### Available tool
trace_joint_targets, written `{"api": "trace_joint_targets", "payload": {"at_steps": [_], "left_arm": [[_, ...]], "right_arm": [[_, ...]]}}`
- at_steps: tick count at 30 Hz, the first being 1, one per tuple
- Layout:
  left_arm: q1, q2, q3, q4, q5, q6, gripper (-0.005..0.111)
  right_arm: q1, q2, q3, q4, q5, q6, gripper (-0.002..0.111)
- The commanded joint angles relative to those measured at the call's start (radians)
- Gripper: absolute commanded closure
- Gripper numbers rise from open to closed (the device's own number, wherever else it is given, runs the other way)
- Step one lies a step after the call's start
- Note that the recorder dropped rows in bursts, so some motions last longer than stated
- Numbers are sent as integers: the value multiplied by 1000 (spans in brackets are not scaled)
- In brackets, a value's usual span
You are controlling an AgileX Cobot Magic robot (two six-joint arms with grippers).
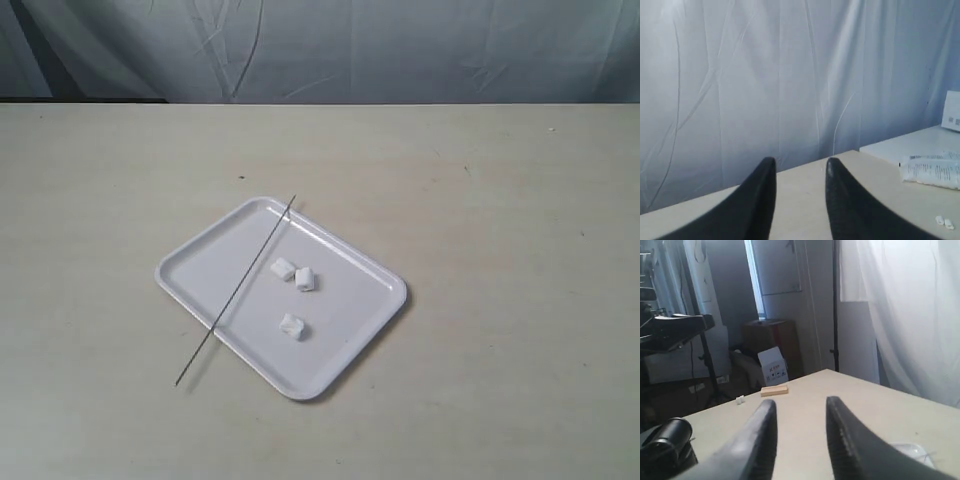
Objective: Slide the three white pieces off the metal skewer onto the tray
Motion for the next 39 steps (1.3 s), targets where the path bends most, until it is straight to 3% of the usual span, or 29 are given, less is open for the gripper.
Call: {"api": "trace_joint_targets", "payload": {"at_steps": [1, 9, 13, 17, 31, 39], "left_arm": [[-3, -9, 56, -31, 14, 58, 73], [-3, -9, 179, -7, -66, 56, 73], [-3, -9, 255, -103, -210, 20, 73], [-3, -9, 326, -122, -242, 20, 73], [87, -5, 369, -255, -210, 36, 73], [201, -5, 369, -120, -241, 61, 78]], "right_arm": [[-4, -6, 52, 6, 35, 9, 75], [-4, -4, 123, -56, -58, 9, 75], [-4, -4, 204, -17, -184, 80, 75], [-4, -4, 277, 4, -222, 145, 75], [-4, -4, 378, -45, -305, 145, 75], [-4, -4, 378, -45, -303, 143, 75]]}}
